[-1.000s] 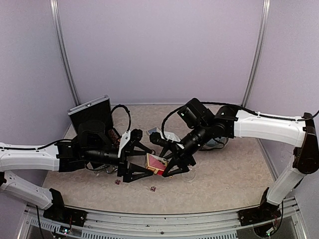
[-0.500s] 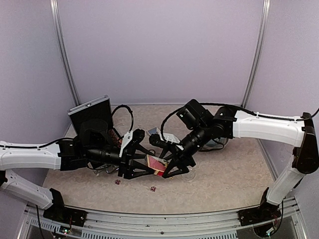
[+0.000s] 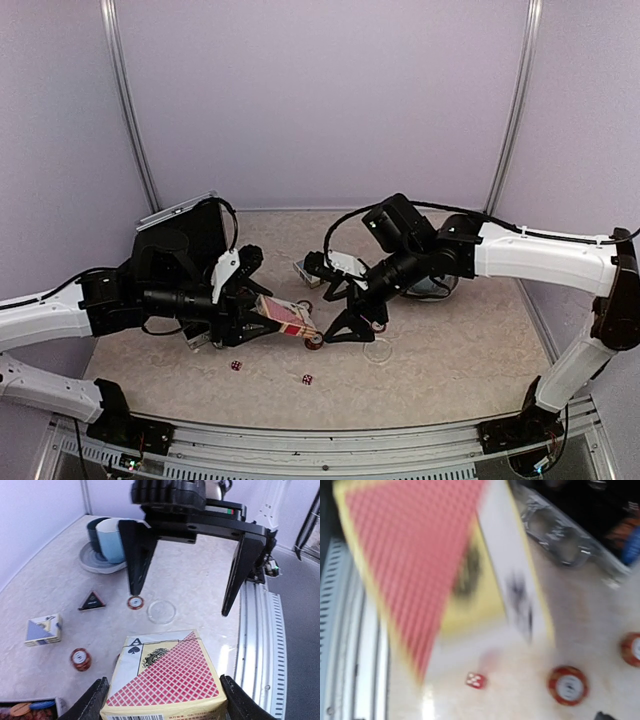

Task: Pack up texas hold em set
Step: Pass from the right arm to the left, then place the poker case in the slot.

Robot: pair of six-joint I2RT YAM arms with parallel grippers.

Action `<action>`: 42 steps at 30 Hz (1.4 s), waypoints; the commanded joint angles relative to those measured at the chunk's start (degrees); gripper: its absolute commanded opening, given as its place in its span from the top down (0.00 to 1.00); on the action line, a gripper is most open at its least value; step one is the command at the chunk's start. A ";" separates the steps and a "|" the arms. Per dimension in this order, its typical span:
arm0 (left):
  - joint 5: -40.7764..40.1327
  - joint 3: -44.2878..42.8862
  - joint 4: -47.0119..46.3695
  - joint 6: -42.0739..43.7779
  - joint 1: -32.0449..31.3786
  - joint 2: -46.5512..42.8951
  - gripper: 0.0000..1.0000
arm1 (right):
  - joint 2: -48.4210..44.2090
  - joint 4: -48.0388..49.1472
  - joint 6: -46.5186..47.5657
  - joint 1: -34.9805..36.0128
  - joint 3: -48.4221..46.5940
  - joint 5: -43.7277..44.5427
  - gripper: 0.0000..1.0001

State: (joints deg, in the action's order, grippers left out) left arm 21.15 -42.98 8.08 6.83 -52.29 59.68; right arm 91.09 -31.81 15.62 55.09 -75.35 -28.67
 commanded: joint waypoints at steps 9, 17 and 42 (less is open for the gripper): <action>-17.06 -3.23 17.17 10.05 13.41 -9.77 0.75 | -2.92 9.39 -3.60 -4.02 5.36 1.05 0.01; -23.12 -0.94 14.34 15.11 18.94 -9.43 0.75 | -2.14 14.03 -3.87 -4.11 8.20 -2.67 0.01; -29.18 -0.88 4.41 31.61 26.06 6.24 0.75 | -3.02 18.11 -4.23 -4.11 13.00 -5.95 0.01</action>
State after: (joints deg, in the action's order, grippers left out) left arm -8.62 -42.92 17.65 35.70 -27.22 63.61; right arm 88.49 -15.03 11.88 51.22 -63.42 -34.15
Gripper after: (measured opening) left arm 0.652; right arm 0.990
